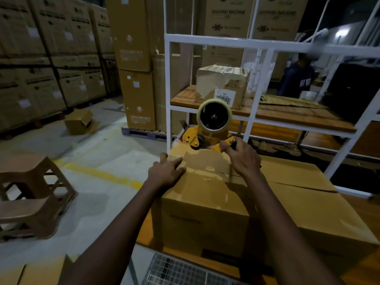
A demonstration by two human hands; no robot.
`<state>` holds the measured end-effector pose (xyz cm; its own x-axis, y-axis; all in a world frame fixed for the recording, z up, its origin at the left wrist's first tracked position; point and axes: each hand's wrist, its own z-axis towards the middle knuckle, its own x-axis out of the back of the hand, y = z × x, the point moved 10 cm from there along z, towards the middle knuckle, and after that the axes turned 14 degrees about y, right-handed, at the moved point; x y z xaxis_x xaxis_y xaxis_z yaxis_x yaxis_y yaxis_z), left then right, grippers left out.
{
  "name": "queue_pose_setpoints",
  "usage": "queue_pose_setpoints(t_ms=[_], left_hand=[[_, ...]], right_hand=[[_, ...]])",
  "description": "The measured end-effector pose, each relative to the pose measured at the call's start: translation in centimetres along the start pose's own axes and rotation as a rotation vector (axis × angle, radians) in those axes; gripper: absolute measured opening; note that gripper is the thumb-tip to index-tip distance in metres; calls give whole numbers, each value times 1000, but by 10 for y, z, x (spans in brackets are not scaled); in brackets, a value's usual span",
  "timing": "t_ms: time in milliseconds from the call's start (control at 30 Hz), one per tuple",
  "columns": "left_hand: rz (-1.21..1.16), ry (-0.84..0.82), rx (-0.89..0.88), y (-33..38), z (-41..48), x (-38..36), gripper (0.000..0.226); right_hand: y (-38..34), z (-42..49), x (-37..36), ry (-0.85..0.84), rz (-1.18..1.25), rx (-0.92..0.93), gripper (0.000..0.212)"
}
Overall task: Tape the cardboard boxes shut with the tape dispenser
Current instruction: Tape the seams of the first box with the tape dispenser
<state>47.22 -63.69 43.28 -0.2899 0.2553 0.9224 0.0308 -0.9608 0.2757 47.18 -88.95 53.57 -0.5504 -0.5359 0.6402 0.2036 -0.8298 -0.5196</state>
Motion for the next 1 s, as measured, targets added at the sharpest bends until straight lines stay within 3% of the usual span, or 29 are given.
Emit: queue_pose_setpoints(t_ms=[133,267,400,467,533,667,733,833,1000], left_hand=[[-177,29,68,20,-9,-6,51],[-646,23,202,26,-17,-4,40],[-684,364,213,15,-28,40,28],[-847,415,268,12,-31,55,23],[-1092,259,425,11,-29,45,26],[-1423,-364,652,39,-38,6,66],[-1570,-552,686,52,-41,-1,77],[-1768,-614,728,62,-36,2,74],[-1902,-488,819,55,-26,12,36]], right_hand=[[8,5,15,1,92,1,60],[3,12,19,-43,63,28,42],[-6,8,19,-42,64,52,38],[-11,4,20,-20,70,59,39],[-18,0,21,2,100,57,44],[-29,0,18,28,132,53,60],[-33,0,15,44,141,43,64],[-36,0,13,69,127,32,63],[-35,-2,8,85,81,5,65]])
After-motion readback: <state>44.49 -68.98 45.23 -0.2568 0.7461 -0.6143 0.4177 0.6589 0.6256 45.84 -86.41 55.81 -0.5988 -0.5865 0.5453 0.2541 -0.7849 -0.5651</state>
